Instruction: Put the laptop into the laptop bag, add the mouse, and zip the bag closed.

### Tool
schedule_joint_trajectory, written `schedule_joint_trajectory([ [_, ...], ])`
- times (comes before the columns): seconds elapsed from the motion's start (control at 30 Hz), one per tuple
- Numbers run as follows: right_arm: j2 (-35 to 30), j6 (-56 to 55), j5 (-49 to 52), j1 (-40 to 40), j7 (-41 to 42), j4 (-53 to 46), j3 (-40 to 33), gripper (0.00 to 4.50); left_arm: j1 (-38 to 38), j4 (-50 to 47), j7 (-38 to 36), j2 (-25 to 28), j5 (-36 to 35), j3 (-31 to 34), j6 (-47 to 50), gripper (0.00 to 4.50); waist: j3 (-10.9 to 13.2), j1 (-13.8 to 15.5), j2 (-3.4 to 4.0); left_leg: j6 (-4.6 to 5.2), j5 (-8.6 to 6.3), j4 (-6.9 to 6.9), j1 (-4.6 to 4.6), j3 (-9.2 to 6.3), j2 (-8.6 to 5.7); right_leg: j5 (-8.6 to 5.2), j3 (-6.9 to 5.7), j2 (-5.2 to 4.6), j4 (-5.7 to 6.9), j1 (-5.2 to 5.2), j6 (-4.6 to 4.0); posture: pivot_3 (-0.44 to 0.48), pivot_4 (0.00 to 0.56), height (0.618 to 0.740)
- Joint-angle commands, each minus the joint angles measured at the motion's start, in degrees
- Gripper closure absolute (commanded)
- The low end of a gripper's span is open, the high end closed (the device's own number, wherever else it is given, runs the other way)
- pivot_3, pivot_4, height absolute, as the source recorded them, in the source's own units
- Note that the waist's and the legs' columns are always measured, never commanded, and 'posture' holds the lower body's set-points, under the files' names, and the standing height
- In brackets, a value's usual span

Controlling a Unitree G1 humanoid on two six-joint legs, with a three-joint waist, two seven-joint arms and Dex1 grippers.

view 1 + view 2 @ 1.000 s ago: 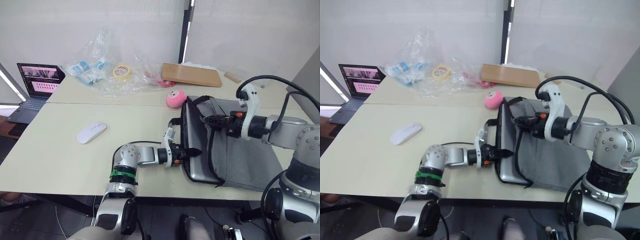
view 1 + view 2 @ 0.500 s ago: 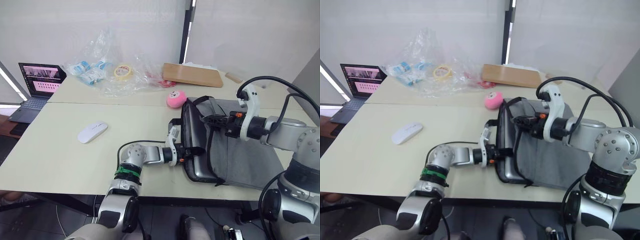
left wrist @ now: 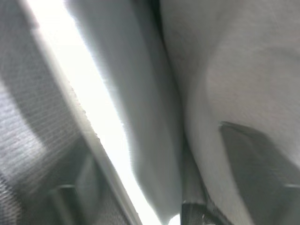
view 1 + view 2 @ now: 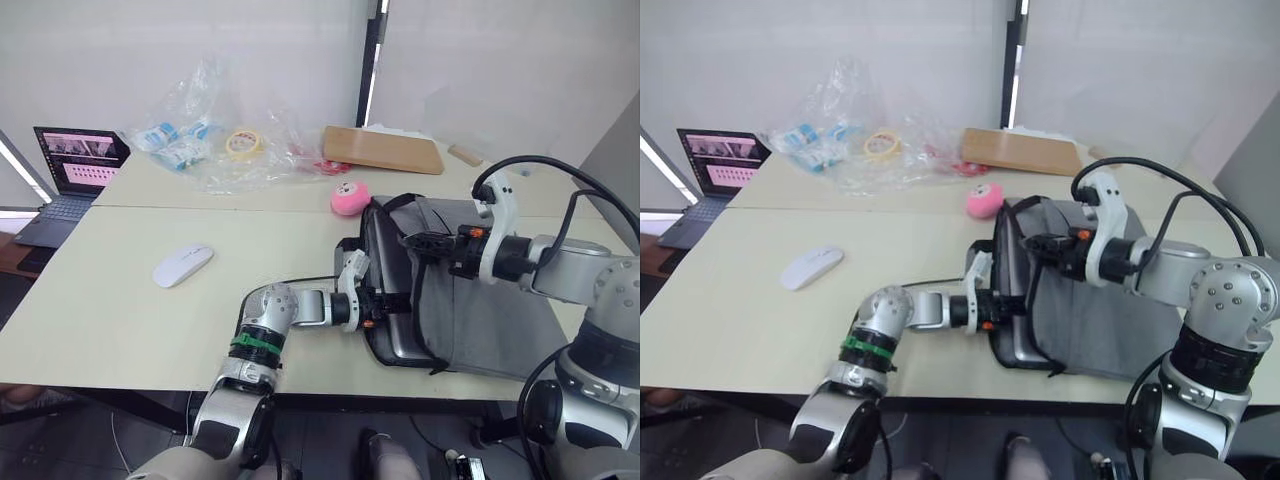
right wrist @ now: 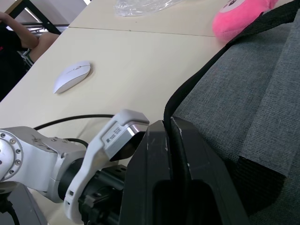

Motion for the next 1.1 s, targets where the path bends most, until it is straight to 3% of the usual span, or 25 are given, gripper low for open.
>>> schedule_joint_trajectory([
  [0.03,0.1,-0.4,1.5,-0.3,1.2,-2.5,-0.7,4.50,1.8,-7.5,-4.0,5.3,-0.4,0.1,0.5,0.05,0.0,-0.4,0.02,0.00,0.00,-0.02,0.01,0.02,0.03,0.00,0.02,0.03,0.01,0.00,0.00,0.000,0.150,0.740],
  [0.17,0.6,-0.9,1.6,0.1,1.4,-2.7,-0.2,4.50,4.0,-12.9,-6.2,10.6,-1.3,0.5,1.5,0.05,0.0,-0.4,0.03,-0.01,0.00,-0.05,0.23,0.01,0.03,0.00,-0.01,0.06,0.00,-0.01,-0.01,0.000,0.150,0.740],
  [0.3,1.6,-1.7,2.1,1.0,2.4,-3.5,2.1,4.50,8.5,-22.4,-10.3,19.5,-1.8,3.1,-0.7,0.05,0.0,-0.7,0.04,0.00,0.00,-0.10,0.25,0.00,-0.05,0.00,-0.03,0.05,-0.08,-0.03,-0.01,0.000,0.150,0.740],
  [0.5,0.1,-2.3,3.1,3.5,6.1,-5.5,6.0,4.50,14.3,-28.5,-12.5,25.5,0.5,3.8,-7.1,0.05,0.0,-1.0,0.05,-0.04,0.00,-0.25,0.33,0.03,-0.09,-0.04,-0.08,0.17,-0.11,-0.09,-0.08,0.000,0.150,0.740],
  [0.63,-4.6,-5.0,3.3,6.2,12.0,-7.8,11.6,4.50,19.1,-33.0,-14.4,29.4,0.8,5.2,-10.8,0.05,0.0,-1.1,0.06,-0.04,-0.01,-0.30,0.35,0.05,-0.09,-0.05,-0.09,0.20,-0.15,-0.09,-0.09,0.000,0.150,0.740],
  [0.77,-10.0,-11.7,0.0,7.5,17.9,-7.9,17.9,4.50,23.6,-33.9,-16.2,34.2,2.6,6.7,-15.0,0.05,0.0,-1.1,0.06,-0.05,-0.01,-0.32,0.38,0.11,-0.11,-0.05,-0.07,0.20,-0.15,-0.08,-0.09,0.000,0.150,0.740],
  [1.0,-12.2,-23.6,-6.0,9.3,22.9,-6.7,22.9,4.50,30.1,-36.4,-16.8,37.5,1.6,11.5,-17.6,0.05,0.0,-1.1,0.05,-0.06,-0.01,-0.36,0.41,0.16,-0.04,-0.06,-0.09,0.25,-0.19,-0.08,-0.09,0.000,0.150,0.740],
  [1.1,-11.6,-26.3,-6.9,10.1,24.2,-5.9,23.1,3.52,31.7,-36.8,-16.4,37.4,1.9,12.5,-19.0,0.00,0.0,-1.1,0.05,-0.07,-0.02,-0.36,0.41,0.18,-0.04,-0.06,-0.08,0.24,-0.18,-0.08,-0.09,0.000,0.150,0.740],
])
